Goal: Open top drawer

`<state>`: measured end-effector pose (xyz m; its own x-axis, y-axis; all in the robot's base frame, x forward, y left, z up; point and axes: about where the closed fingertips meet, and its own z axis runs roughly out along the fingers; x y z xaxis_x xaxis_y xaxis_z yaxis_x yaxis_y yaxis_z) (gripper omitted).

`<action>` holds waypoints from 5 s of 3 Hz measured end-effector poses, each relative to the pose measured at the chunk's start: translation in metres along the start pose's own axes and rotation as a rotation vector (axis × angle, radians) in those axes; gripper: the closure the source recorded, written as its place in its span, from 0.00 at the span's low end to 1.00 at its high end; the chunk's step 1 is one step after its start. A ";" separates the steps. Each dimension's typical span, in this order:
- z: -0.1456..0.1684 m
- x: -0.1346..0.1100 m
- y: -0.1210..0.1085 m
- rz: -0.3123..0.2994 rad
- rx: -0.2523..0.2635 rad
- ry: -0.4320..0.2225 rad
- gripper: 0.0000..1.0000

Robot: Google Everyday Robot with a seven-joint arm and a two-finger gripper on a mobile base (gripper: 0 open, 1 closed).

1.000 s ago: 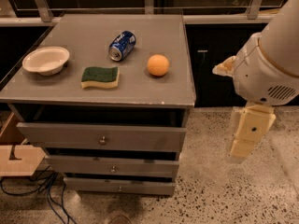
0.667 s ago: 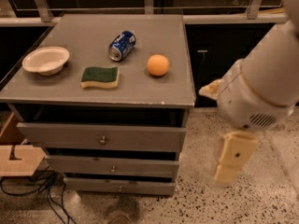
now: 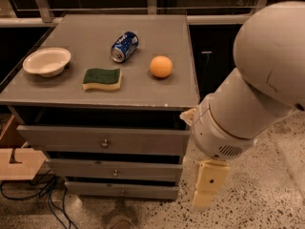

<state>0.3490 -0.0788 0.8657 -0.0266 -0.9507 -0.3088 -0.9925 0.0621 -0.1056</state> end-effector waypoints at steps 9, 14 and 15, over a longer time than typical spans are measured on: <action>0.214 -0.079 -0.059 -0.053 0.060 0.109 0.00; 0.255 -0.061 -0.131 0.011 0.100 0.186 0.00; 0.271 -0.059 -0.134 0.011 0.069 0.189 0.00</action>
Offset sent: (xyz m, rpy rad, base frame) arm 0.0482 0.0514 -0.0408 -0.1236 -0.1652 -0.0160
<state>0.5158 0.0509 0.6421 -0.0656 -0.9896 -0.1280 -0.9816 0.0871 -0.1702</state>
